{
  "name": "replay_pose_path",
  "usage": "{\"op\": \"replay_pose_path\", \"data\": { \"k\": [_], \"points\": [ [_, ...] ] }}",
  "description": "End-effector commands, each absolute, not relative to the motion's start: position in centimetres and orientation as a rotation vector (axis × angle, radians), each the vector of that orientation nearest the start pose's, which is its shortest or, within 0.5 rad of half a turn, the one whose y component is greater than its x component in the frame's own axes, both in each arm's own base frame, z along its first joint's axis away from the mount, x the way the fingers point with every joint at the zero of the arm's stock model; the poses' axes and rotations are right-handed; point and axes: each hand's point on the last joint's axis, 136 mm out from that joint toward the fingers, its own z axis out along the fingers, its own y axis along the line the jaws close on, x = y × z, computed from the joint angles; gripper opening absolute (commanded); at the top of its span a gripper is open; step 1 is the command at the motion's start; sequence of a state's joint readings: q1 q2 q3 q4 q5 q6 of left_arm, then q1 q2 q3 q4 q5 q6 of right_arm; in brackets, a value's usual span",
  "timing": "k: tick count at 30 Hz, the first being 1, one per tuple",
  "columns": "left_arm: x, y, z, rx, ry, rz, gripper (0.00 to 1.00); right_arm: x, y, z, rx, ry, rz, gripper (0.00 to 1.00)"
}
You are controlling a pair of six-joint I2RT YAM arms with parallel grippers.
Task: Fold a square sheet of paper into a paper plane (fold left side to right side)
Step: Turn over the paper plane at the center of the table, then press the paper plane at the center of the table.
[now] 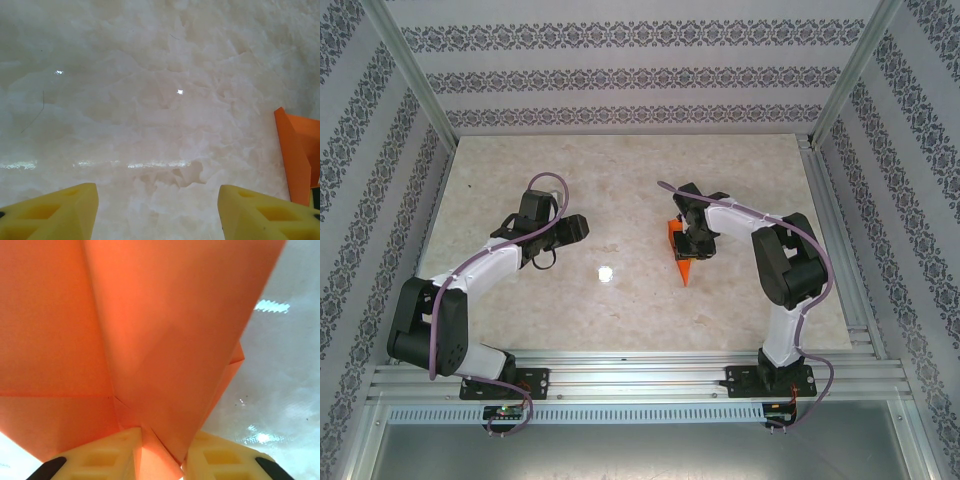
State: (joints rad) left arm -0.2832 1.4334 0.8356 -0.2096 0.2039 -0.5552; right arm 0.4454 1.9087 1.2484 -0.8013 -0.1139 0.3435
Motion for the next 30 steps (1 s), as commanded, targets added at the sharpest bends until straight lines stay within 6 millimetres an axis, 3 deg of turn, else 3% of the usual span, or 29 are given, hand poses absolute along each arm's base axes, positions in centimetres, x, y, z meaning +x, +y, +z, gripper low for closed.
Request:
{"op": "replay_pose_path", "data": {
  "k": [1, 6, 14, 20, 30],
  "points": [
    [37.1, -14.3, 12.2, -0.218, 2.405, -0.633, 0.65, 32.4, 19.0, 3.7, -0.175, 3.028, 0.327, 0.27],
    [37.1, -14.3, 12.0, -0.219, 2.411, -0.633, 0.65, 32.3, 19.7, 3.7, -0.179, 3.031, 0.36, 0.26],
    [37.1, -14.3, 11.8, -0.217, 2.416, -0.63, 0.65, 32.4, 20.0, 4.6, -0.246, 3.02, 0.269, 0.09],
    [37.2, -14.4, 11.6, -0.217, 2.42, -0.633, 0.65, 32.2, 20.0, 5.0, -0.316, 3.015, 0.127, 0.09],
    [37.1, -14.5, 11.4, -0.212, 2.43, -0.636, 0.65, 32.1, 20.3, 3.0, -0.325, 3.059, 0.108, 0.12]
  ]
}}
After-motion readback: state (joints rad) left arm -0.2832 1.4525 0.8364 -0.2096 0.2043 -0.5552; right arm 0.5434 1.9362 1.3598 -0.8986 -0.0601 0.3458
